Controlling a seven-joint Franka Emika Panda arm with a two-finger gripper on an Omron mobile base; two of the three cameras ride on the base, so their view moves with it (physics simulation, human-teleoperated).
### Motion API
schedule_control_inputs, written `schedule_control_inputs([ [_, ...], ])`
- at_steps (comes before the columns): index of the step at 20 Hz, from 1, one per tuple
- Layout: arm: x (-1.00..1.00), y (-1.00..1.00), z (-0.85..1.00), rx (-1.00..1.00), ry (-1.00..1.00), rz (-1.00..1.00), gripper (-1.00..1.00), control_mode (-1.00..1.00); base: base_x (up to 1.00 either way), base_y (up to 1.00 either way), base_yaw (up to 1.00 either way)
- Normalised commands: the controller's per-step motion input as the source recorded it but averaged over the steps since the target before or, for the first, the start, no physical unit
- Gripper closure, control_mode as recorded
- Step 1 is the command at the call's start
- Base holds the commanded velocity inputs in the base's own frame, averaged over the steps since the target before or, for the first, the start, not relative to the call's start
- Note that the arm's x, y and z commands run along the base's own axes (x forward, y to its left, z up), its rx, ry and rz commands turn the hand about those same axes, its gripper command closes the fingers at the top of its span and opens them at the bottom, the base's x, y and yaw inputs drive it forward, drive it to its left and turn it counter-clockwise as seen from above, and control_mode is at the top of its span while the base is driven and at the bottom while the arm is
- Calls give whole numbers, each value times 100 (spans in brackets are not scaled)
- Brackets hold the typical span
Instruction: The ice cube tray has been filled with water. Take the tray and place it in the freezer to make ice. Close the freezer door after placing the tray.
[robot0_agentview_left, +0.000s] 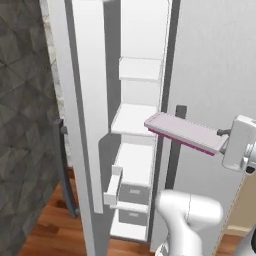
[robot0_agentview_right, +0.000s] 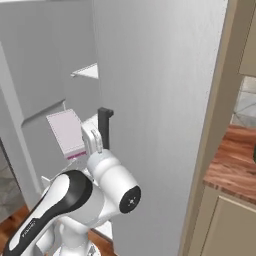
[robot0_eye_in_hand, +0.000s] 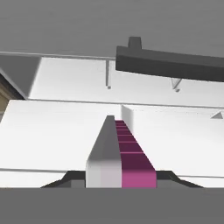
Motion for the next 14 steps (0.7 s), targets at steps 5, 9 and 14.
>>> schedule_control_inputs([
  [5, 0, 0, 0, 0, 0, 0, 100, 100, 41, 33, -24],
  [9, 0, 0, 0, 0, 0, 0, 100, 100, 50, 50, -22],
  [14, 0, 0, 0, 0, 0, 0, 100, 100, 37, 23, -19],
])
